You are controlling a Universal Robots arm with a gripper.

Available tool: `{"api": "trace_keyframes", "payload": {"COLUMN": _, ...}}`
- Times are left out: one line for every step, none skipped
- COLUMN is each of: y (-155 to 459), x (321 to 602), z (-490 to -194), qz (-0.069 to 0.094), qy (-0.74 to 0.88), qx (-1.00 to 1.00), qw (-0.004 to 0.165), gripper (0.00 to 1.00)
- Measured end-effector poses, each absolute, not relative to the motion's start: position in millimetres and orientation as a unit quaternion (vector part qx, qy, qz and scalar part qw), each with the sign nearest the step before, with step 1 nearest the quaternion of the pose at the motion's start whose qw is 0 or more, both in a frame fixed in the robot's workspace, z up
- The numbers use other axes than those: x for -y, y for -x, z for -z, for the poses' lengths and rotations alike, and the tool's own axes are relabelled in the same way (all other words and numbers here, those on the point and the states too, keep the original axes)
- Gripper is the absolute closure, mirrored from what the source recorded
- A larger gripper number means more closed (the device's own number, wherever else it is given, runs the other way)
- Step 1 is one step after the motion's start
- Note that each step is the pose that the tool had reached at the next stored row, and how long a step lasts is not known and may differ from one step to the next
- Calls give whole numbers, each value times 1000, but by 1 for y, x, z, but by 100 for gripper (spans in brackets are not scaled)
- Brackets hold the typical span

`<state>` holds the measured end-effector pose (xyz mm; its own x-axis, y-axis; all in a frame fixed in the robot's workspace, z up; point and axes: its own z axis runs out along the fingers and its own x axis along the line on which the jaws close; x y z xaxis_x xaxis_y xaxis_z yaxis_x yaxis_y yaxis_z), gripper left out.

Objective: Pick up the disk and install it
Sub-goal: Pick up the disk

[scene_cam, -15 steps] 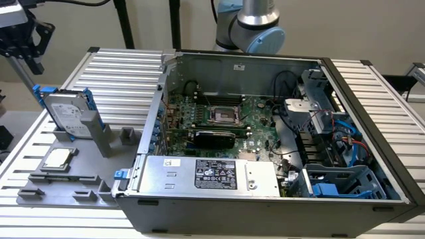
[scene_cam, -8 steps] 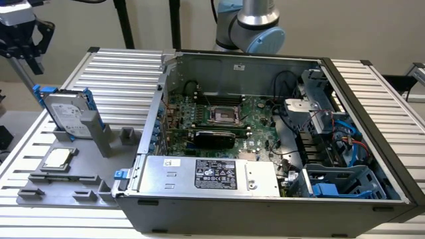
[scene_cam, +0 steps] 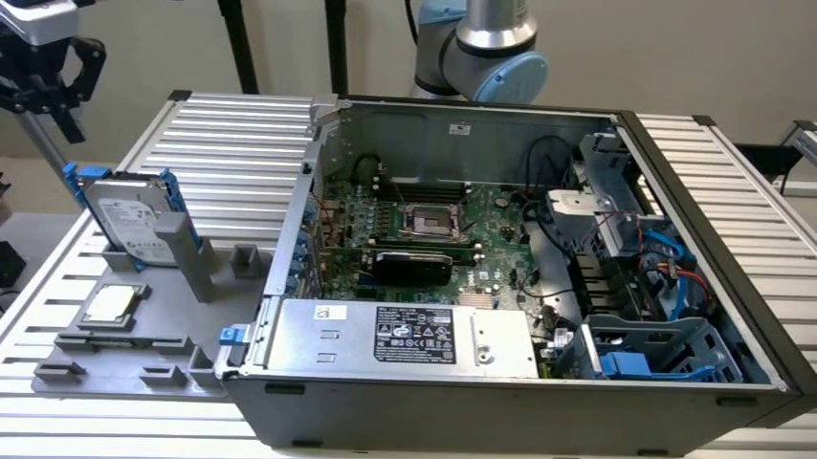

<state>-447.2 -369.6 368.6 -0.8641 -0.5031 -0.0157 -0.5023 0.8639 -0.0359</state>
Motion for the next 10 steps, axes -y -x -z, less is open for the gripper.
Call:
{"api": "trace_keyframes", "payload": {"y": 447, "x": 370, "z": -369, "qz": 15, "qy": 270, "qx": -963, "qw": 12, "gripper": 89}}
{"api": "trace_keyframes", "payload": {"y": 447, "x": 370, "z": -369, "qz": 15, "qy": 278, "qx": -960, "qw": 13, "gripper": 89}}
{"api": "trace_keyframes", "payload": {"y": 447, "x": 370, "z": -369, "qz": 15, "qy": 287, "qx": -958, "qw": 13, "gripper": 89}}
{"api": "trace_keyframes", "payload": {"y": 447, "x": 370, "z": -369, "qz": 15, "qy": 296, "qx": -955, "qw": 13, "gripper": 89}}
{"api": "trace_keyframes", "payload": {"y": 447, "x": 370, "z": -369, "qz": 15, "qy": 304, "qx": -952, "qw": 13, "gripper": 89}}
{"api": "trace_keyframes", "payload": {"y": 447, "x": 370, "z": -369, "qz": 15, "qy": 313, "qx": -950, "qw": 13, "gripper": 89}}
{"api": "trace_keyframes", "payload": {"y": 447, "x": 370, "z": -369, "qz": 14, "qy": 321, "qx": -947, "qw": 13, "gripper": 89}}
{"api": "trace_keyframes", "payload": {"y": 447, "x": 370, "z": -369, "qz": 14, "qy": 330, "qx": -944, "qw": 13, "gripper": 89}}
{"api": "trace_keyframes", "payload": {"y": 447, "x": 370, "z": -369, "qz": 14, "qy": 339, "qx": -941, "qw": 13, "gripper": 89}}
{"api": "trace_keyframes", "payload": {"y": 447, "x": 370, "z": -369, "qz": 14, "qy": 347, "qx": -938, "qw": 14, "gripper": 89}}
